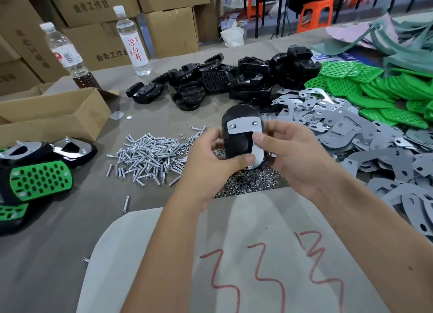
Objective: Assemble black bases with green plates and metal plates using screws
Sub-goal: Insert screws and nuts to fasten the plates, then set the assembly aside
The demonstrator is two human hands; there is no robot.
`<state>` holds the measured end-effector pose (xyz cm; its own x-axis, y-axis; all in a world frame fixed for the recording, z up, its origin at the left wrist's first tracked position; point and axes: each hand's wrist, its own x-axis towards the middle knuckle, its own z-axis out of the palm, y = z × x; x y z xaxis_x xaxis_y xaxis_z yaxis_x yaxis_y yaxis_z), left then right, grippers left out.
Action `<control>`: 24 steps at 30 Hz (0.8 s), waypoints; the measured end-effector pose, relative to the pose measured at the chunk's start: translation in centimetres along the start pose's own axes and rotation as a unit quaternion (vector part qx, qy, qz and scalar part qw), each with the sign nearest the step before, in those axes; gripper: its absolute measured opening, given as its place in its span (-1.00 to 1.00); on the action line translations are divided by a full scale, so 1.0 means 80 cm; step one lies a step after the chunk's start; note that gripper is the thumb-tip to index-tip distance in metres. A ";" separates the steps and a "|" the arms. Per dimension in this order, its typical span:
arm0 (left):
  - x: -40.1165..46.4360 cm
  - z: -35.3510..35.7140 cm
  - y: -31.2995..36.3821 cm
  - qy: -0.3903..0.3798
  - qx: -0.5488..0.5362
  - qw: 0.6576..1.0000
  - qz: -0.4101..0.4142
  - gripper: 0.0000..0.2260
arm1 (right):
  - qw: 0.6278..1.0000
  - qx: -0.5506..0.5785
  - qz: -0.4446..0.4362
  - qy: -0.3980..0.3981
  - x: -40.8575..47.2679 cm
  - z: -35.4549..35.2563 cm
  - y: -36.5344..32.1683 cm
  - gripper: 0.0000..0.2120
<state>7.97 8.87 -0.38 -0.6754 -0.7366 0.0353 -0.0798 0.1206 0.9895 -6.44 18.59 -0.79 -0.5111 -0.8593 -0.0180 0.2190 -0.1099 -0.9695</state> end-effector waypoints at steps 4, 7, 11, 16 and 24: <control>0.002 0.002 -0.002 -0.019 -0.017 1.000 -0.004 -0.75 | 0.999 0.029 -0.019 0.008 0.003 0.000 0.002 -0.78; 0.005 0.004 -0.004 -0.020 -0.028 0.999 0.006 -0.77 | 1.000 0.023 -0.017 -0.011 0.004 0.000 0.004 -0.76; 0.005 0.006 -0.007 -0.011 -0.036 0.999 -0.005 -0.79 | 1.000 0.006 -0.019 0.001 0.004 0.001 0.004 -0.77; 0.006 0.005 -0.008 -0.021 -0.079 0.996 -0.036 -0.80 | 0.999 -0.003 -0.015 0.039 0.004 0.007 0.005 -0.83; 0.010 0.011 -0.012 0.018 -0.123 0.992 -0.031 -0.79 | 0.996 -0.094 0.000 -0.009 0.007 0.001 0.005 -0.82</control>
<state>6.89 8.73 -1.40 -0.6475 -0.7616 -0.0257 0.0635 -0.0876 0.9941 -6.56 17.98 -1.19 -0.4963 -0.8680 -0.0144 0.0579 -0.0166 -0.9982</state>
